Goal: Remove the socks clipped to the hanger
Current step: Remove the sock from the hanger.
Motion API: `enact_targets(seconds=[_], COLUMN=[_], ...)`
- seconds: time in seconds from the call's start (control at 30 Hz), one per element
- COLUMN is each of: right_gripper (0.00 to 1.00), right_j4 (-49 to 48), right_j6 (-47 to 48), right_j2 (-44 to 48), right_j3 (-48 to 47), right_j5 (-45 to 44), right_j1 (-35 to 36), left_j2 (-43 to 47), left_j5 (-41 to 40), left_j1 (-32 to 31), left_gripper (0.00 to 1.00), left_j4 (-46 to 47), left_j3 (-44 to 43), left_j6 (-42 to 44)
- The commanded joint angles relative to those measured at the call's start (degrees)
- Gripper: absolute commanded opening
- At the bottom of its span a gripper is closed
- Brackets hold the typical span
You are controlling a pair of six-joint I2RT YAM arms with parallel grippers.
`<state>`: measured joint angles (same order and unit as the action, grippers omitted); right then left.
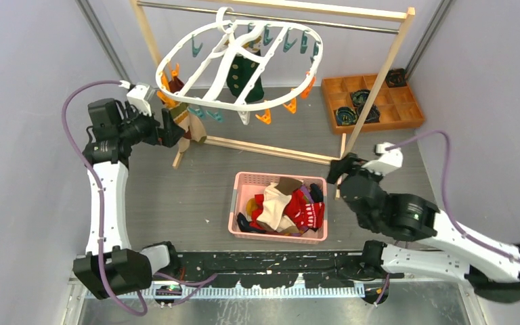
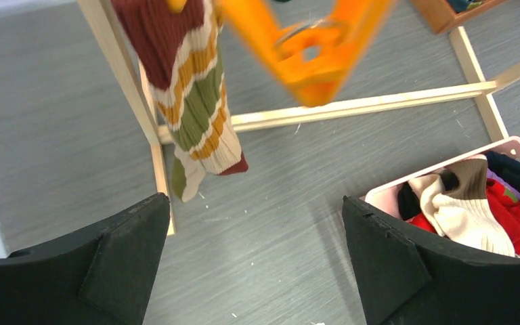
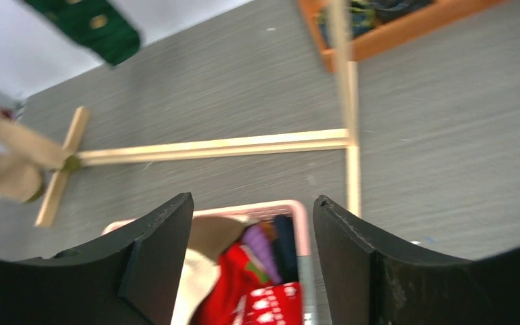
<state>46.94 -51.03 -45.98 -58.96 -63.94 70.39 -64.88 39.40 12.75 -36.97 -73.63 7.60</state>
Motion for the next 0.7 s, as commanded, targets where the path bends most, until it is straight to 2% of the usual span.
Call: enact_targets(seconds=[0.0,0.13,0.27,0.43,0.53,0.57,0.67], right_gripper=[0.70,0.74,0.80,0.80,0.80,0.80,0.80], right_j4=[7.8,2.9,-4.7,-11.1,-13.2,-14.0,-15.7], right_j6=[-5.3,-1.2,3.8,6.2,6.2,6.2,6.2], right_j2=[6.3,2.9,-4.5,-9.9,-10.6,-10.6,-10.8], right_j3=[5.6,9.1,10.5,11.4,13.1,13.9,15.6], right_j5=[5.4,14.4,23.4,30.6,33.8,34.5,35.3], right_j1=[-10.0,-21.3,-31.4,-39.2,-43.1,-44.2,-46.3], left_j2=[0.5,-1.7,-4.7,-6.2,-6.4,-6.3,-6.1], left_j5=[-1.5,-1.6,4.3,9.0,6.2,4.3,1.3], left_j1=[0.2,0.2,0.2,0.1,0.1,0.1,0.2], left_gripper=[1.00,1.00,0.83,0.54,0.21,0.15,0.15], left_j4=[5.1,8.5,11.1,14.4,15.7,16.7,18.1], left_j3=[1.3,2.9,3.1,3.2,4.1,4.7,5.7], left_j6=[-1.9,-2.4,-4.8,-7.2,-5.6,-5.6,-4.6])
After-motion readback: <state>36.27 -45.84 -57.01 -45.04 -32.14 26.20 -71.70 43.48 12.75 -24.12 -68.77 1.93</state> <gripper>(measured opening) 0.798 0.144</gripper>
